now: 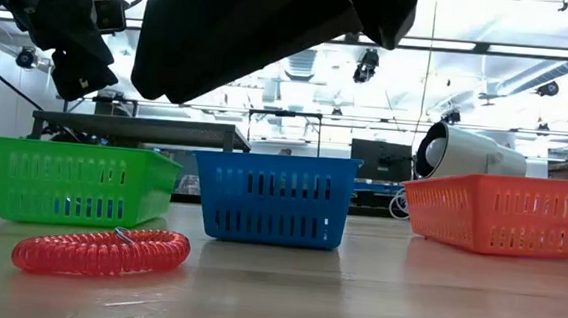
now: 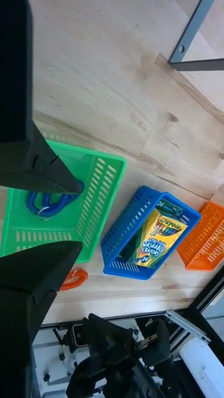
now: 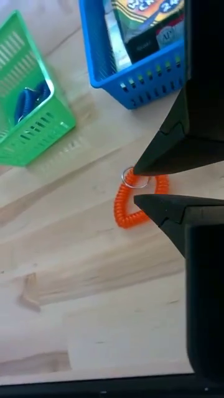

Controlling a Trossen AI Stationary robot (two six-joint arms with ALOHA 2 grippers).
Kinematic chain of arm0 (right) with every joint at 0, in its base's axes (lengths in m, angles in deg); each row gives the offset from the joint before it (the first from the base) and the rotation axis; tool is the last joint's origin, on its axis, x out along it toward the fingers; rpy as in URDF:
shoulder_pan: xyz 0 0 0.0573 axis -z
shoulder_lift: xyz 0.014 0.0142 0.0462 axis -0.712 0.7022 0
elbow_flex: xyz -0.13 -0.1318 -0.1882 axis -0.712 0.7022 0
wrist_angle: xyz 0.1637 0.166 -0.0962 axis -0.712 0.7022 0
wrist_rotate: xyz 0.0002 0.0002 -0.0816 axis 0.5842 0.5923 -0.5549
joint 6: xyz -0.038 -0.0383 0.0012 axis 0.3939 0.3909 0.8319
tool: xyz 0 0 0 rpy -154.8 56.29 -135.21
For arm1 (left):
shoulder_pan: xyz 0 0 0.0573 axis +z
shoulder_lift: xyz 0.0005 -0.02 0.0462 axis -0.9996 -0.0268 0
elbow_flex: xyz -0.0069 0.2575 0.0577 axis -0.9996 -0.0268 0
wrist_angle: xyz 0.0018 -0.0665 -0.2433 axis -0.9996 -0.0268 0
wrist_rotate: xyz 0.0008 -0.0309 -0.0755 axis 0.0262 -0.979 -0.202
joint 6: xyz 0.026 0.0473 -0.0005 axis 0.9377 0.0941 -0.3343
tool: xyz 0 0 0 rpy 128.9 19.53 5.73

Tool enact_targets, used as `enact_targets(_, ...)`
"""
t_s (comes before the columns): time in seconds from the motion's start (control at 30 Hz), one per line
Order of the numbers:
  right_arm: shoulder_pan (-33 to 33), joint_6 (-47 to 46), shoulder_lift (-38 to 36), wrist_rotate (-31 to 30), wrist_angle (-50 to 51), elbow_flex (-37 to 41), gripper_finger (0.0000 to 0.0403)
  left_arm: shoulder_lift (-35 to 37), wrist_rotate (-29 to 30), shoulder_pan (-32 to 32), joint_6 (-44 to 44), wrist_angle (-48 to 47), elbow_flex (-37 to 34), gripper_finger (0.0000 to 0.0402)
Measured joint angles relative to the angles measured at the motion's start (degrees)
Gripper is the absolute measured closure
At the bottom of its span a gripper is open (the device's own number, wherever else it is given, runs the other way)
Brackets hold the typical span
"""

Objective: Pick & Place Office Desk Supplies
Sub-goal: Put the orange spring keychain into the green bin

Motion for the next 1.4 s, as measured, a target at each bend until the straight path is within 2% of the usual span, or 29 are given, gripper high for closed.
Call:
enact_targets(0.3,-0.01,8.21,-0.04,0.24,-3.26,0.02,0.0346,0.00,-0.02,0.00,-0.02,0.00,0.00,0.0263)
enact_targets(0.53,0.02,10.10,-0.09,-0.98,-4.45,1.03,0.0346,0.00,-0.02,0.00,-0.02,0.01,0.00,0.0263)
enact_targets(0.8,-0.27,19.36,-0.14,0.47,-14.64,6.41,0.0346,0.00,-0.01,0.00,-0.04,0.01,0.00,0.0263)
enact_targets(1.07,0.03,20.02,-0.35,1.97,-16.48,7.72,0.0346,0.00,-0.01,0.00,-0.05,0.02,0.00,0.0263)
enact_targets(1.2,0.15,19.73,-0.33,2.39,-16.55,8.07,0.0324,0.00,-0.01,-0.01,-0.07,0.01,0.00,0.0263)
enact_targets(1.4,0.78,18.71,-0.32,5.46,-16.59,8.39,0.0263,0.00,-0.02,-0.02,-0.07,0.02,0.00,0.0263)
